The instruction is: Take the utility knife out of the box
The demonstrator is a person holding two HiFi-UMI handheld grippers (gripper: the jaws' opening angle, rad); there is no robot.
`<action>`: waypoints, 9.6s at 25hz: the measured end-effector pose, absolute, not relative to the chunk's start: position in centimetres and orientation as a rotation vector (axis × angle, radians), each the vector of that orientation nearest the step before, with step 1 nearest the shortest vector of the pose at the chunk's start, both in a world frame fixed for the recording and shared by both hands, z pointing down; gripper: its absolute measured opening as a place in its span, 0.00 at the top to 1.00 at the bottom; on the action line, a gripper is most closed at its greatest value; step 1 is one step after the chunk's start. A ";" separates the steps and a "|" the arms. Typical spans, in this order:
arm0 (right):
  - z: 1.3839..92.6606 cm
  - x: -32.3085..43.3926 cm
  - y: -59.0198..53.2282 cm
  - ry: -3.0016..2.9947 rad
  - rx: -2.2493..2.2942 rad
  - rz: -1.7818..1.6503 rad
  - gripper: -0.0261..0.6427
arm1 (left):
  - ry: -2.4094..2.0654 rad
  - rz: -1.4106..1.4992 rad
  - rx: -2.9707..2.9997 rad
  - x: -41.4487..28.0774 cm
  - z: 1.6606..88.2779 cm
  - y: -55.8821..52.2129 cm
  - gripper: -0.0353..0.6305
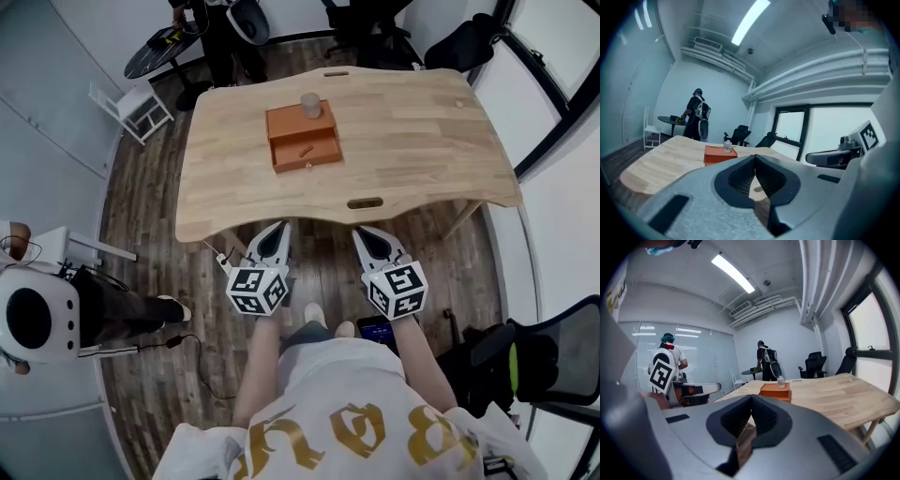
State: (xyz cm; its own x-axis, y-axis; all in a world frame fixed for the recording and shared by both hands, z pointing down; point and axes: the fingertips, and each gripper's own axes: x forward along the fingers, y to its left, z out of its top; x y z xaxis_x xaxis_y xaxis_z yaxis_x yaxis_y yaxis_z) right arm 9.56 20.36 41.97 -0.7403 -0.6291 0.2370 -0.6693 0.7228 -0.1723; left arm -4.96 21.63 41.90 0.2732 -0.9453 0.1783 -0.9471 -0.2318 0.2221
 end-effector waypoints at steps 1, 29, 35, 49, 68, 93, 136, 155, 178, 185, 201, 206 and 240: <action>42.0 9.6 20.4 -2.767 1.051 0.381 0.94 | -1.743 0.037 2.268 -4.8 42.1 21.7 0.93; 44.1 5.8 2.5 -2.689 1.105 0.434 0.94 | -1.681 0.049 2.243 -9.7 44.8 4.3 0.93; 45.3 3.1 -3.9 -2.657 1.126 0.494 0.94 | -1.641 0.070 2.265 -12.1 45.1 -2.9 0.93; 46.2 -2.1 -12.1 -2.657 1.135 0.520 0.94 | -1.570 0.075 2.291 -16.1 46.0 -11.6 0.93; 46.2 -0.9 -15.6 -2.670 1.173 0.517 0.94 | -1.565 0.160 2.352 -15.4 46.0 -15.3 0.93; 50.7 -0.7 -18.2 -2.609 1.116 0.655 0.94 | -1.443 0.273 2.244 -15.2 51.9 -16.3 0.93; 57.4 1.4 -20.9 -2.438 1.112 0.842 0.94 | -0.917 0.884 2.040 -10.8 66.0 -17.0 0.85; 57.4 2.9 -21.4 -2.451 1.209 1.000 0.94 | -0.934 1.186 2.107 -10.2 68.7 -16.5 0.80; 56.2 3.1 -21.0 -2.473 1.230 0.979 0.94 | -0.948 1.285 2.150 -10.3 68.6 -16.5 0.86; 55.9 3.5 -20.4 -2.479 1.239 0.970 0.94 | -0.983 1.242 2.170 -9.9 67.6 -16.8 0.86; 53.9 3.7 -18.8 -2.501 1.246 0.889 0.94 | -1.140 0.770 2.290 -9.7 59.2 -17.1 0.86; 52.9 3.0 -17.9 -2.524 1.238 0.838 0.94 | -1.234 0.612 2.302 -10.5 56.1 -16.4 0.86; 46.1 -0.7 -13.8 -2.659 1.173 0.507 0.94 | -1.596 0.147 2.332 -14.8 44.9 -11.1 0.86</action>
State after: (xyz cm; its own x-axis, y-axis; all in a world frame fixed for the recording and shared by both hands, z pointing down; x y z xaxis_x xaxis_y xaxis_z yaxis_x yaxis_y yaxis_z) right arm -0.69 -13.79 46.09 -0.6682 -0.6776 0.3073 -0.7431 0.6280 -0.2311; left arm -14.76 -11.08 44.87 0.3739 -0.8912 0.2567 -0.9232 -0.3310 0.1955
